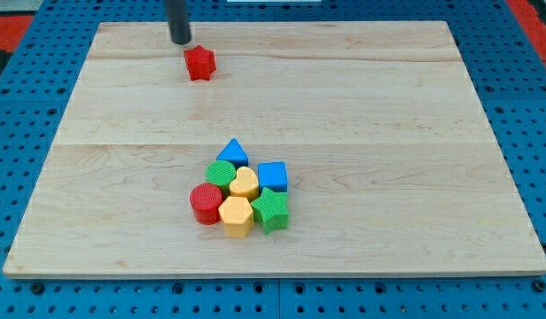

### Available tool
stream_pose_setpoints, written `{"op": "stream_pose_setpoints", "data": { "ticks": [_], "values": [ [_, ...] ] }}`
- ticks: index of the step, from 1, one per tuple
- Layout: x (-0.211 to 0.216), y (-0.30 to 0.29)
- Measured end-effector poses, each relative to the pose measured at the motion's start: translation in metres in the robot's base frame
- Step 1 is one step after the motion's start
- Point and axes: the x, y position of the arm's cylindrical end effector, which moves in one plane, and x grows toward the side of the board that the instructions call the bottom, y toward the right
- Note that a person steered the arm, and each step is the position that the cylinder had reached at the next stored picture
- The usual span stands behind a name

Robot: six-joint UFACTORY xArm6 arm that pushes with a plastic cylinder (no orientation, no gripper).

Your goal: Slide the red star to the group of blocks

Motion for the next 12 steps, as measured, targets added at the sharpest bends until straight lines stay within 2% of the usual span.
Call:
{"op": "stream_pose_setpoints", "data": {
  "ticks": [3, 5, 6, 8, 9, 12],
  "values": [
    [0.066, 0.026],
    [0.069, 0.032],
    [0.069, 0.053],
    [0.048, 0.061],
    [0.048, 0.084],
    [0.080, 0.137]
  ]
}}
